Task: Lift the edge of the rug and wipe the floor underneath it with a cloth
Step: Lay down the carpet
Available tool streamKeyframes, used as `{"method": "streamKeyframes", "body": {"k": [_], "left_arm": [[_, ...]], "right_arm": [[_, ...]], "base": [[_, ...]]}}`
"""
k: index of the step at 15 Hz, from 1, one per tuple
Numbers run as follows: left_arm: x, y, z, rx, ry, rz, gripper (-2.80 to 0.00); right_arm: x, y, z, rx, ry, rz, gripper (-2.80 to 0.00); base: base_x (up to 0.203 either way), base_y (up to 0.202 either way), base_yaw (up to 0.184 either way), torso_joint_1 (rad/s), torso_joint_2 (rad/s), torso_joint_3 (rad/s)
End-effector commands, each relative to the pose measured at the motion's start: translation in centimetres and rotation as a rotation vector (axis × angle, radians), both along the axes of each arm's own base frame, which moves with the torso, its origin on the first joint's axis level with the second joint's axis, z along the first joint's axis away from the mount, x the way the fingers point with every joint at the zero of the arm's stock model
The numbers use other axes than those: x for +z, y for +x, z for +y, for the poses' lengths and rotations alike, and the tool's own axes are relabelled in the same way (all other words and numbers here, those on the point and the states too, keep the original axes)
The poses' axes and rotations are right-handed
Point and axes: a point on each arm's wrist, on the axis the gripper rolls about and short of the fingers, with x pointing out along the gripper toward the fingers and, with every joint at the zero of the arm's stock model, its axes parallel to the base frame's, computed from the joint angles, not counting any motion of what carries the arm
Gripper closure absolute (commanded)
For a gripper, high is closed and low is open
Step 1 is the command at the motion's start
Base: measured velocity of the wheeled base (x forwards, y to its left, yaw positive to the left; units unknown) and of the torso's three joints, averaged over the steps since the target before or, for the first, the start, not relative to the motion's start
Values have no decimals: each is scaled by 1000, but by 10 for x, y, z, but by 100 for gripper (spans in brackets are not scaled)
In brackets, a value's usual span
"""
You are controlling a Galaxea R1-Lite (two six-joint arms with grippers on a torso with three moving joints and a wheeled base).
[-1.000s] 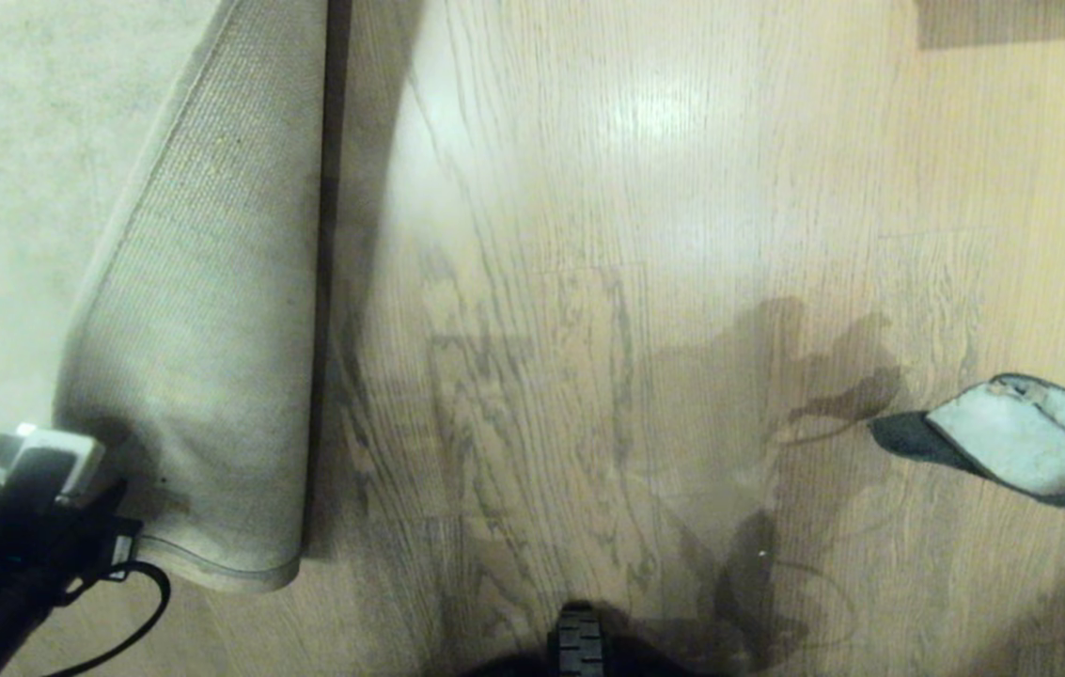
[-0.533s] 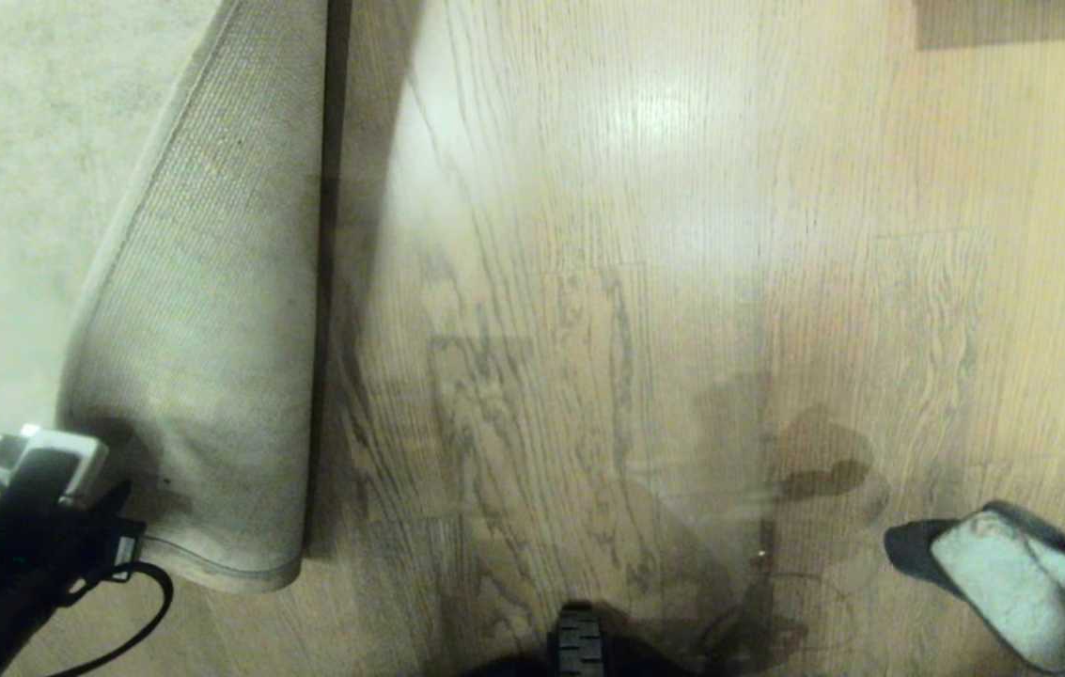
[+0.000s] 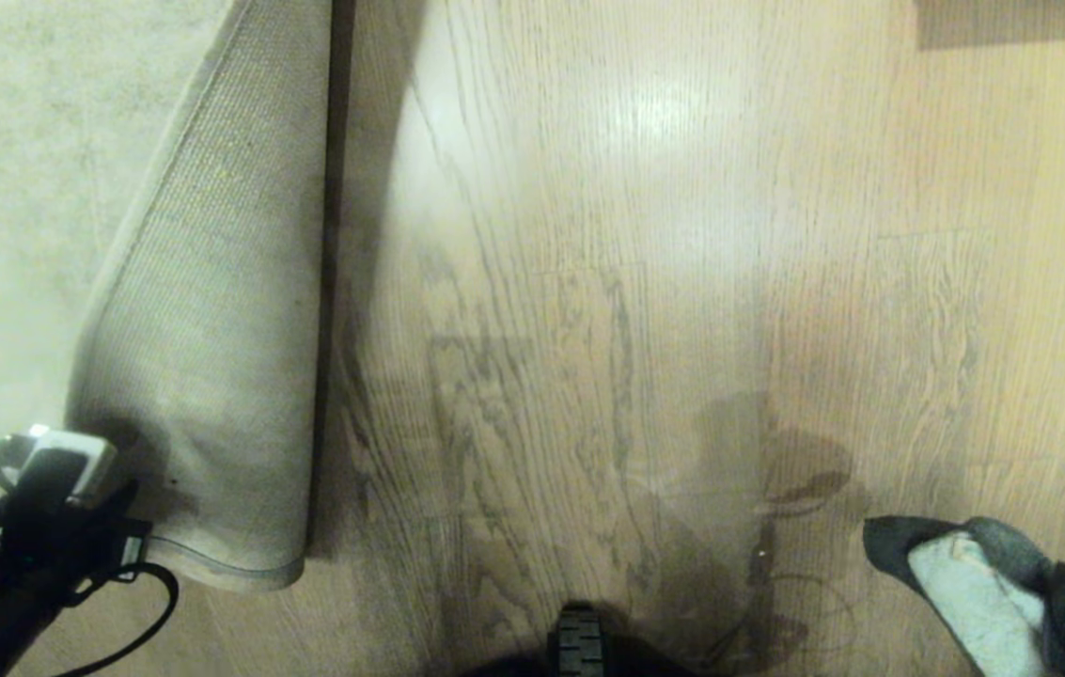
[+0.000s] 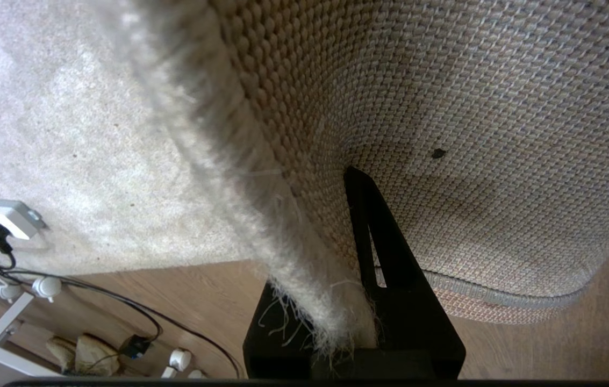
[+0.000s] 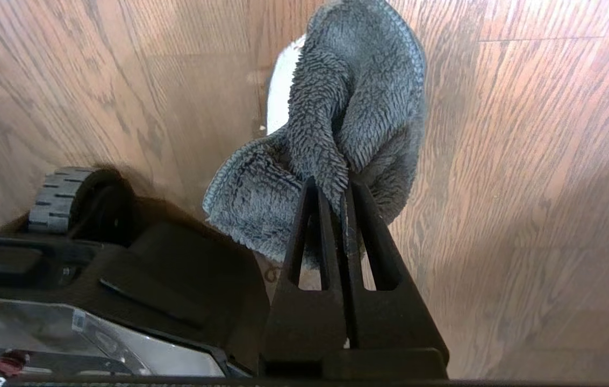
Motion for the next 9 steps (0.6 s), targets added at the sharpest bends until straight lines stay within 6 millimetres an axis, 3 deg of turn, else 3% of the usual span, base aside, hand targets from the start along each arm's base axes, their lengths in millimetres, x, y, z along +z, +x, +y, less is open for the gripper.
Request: {"method": "streamKeyframes", "body": {"k": [1,4,9], "left_arm": [[4,1,0,-4,14,-38,0],[3,1,0,-2,11,-35,0],[2,2,0,1,-9,-34,0]], "right_arm": [[-3,-8,0,-12,-3,-81,0],[-5,-19,0,-24,5,-211,0],[-5,-19,0,-28,33,-213,0]], "base": [[0,0,0,0,0,0],[0,0,0,0,0,0],[0,0,0,0,0,0]]}}
